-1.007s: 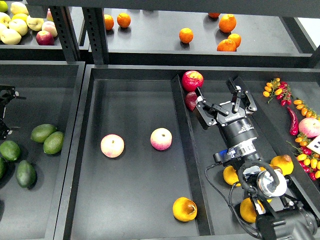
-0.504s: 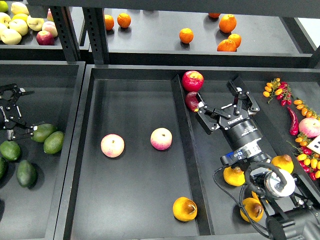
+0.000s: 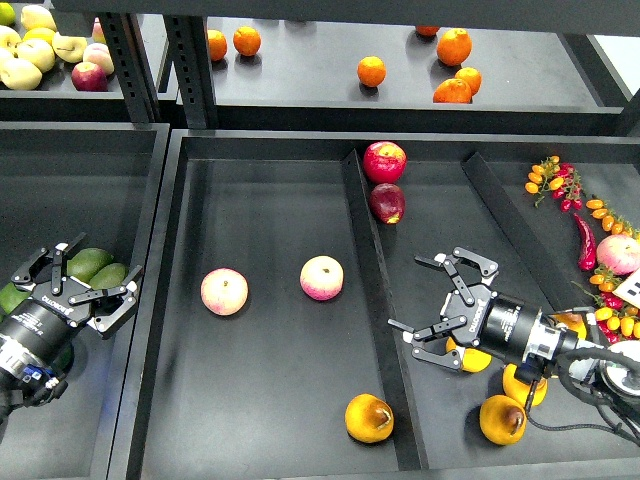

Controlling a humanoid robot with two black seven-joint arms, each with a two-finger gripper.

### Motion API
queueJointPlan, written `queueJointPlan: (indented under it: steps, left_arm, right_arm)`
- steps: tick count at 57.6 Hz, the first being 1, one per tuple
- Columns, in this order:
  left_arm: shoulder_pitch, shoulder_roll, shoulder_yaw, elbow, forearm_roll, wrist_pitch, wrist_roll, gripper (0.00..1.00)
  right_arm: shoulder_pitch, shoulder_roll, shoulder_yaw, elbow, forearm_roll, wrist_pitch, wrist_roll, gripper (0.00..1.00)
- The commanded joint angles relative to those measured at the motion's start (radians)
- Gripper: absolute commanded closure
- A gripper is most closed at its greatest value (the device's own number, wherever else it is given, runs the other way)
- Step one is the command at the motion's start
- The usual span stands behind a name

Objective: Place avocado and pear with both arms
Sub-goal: 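Lower the right gripper onto the yellow pear and close it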

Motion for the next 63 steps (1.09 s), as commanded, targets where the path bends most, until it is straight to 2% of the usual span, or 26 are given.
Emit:
queueJointPlan:
  steps: [1, 14, 31, 41, 63]
  left_arm:
    - [0.035, -0.041, -0.033, -0.012, 0.001, 0.000, 0.000, 0.01]
    - [0.069, -0.110, -0.071, -0.022, 0.001, 0.000, 0.000, 0.01]
    - [0.073, -0.146, -0.077, -0.042, 0.003, 0.000, 0.000, 0.01]
    - [0.075, -0.167, -0.079, -0.050, 0.005, 0.000, 0.000, 0.01]
    - [0.098, -0.181, -0.077, -0.090, 0.012, 0.000, 0.000, 0.01]
  right_arm:
    - [0.048, -0.029, -0.100, 0.002, -0.002, 0.000, 0.000, 0.00]
    - [0.215, -0.086, -0.342, -0.001, -0.009, 0.000, 0.000, 0.00]
    - [0.314, -0.117, -0.546, -0.004, -0.097, -0.002, 0.000, 0.00]
    - [0.329, -0.118, -0.566, -0.013, -0.226, 0.000, 0.000, 0.00]
    - [0.320, -0.054, -0.612, -0.061, -0.229, -0.006, 0.000, 0.00]
